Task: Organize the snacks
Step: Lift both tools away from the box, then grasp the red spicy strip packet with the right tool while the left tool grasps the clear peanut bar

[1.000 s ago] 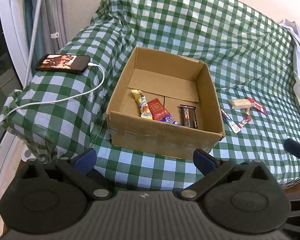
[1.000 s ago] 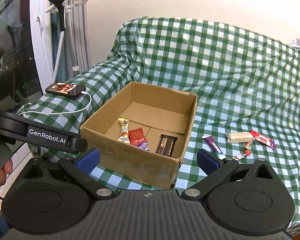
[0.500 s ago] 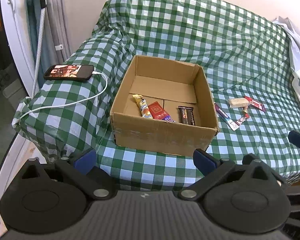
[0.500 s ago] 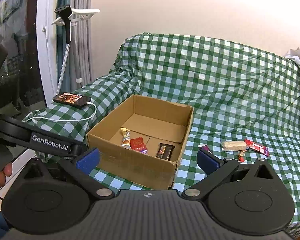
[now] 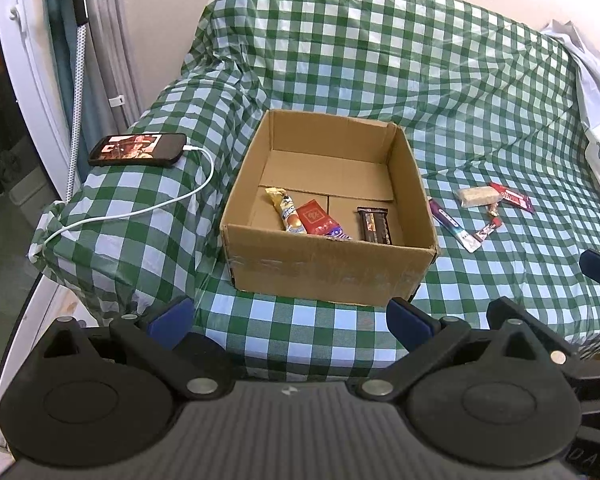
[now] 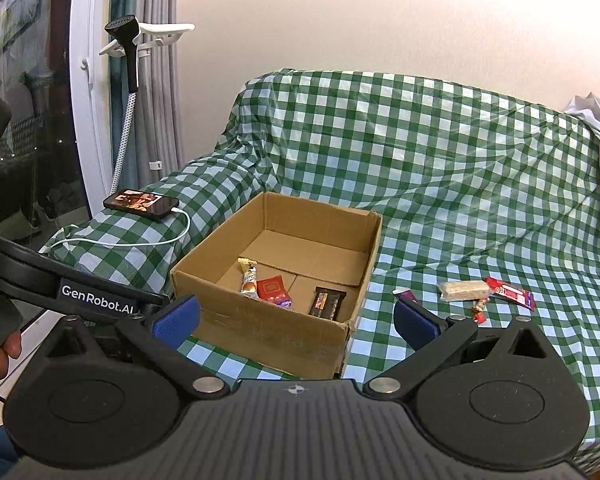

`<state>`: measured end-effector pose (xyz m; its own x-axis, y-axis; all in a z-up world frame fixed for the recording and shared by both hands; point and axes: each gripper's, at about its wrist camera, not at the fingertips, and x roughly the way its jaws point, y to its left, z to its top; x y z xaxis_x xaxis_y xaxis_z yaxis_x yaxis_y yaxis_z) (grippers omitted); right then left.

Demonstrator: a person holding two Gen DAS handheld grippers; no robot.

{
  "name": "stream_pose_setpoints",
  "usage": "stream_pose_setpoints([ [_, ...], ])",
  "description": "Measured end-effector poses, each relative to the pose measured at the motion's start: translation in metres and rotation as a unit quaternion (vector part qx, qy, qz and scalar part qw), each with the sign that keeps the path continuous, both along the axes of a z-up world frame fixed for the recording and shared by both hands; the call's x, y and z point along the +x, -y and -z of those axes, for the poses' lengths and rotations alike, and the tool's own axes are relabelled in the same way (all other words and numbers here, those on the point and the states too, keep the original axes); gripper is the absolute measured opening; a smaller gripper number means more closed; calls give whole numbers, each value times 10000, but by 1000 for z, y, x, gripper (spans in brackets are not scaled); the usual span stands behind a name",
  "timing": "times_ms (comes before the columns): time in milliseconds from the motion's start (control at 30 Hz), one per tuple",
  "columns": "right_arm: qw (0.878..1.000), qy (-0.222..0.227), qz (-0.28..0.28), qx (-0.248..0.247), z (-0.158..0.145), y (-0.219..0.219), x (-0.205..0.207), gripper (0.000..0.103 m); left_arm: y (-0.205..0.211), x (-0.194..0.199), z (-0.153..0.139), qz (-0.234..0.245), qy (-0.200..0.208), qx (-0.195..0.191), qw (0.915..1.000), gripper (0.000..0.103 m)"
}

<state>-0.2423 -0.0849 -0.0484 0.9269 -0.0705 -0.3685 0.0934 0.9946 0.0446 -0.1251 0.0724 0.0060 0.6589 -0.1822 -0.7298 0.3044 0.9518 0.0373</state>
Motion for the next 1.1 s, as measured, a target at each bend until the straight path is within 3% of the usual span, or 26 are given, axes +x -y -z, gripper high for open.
stream_pose_setpoints([
  [667,9990,-217,194,341,18,24,14,102,33,18,13,255,-218,388,9987,103],
  [900,9961,-130,736,470,28,65,13,102,83,31,7,767,-59,560,9955,103],
  [1100,9865,-220,1502,613,45,132,7,102,153,46,6,1390,67,648,9881,103],
])
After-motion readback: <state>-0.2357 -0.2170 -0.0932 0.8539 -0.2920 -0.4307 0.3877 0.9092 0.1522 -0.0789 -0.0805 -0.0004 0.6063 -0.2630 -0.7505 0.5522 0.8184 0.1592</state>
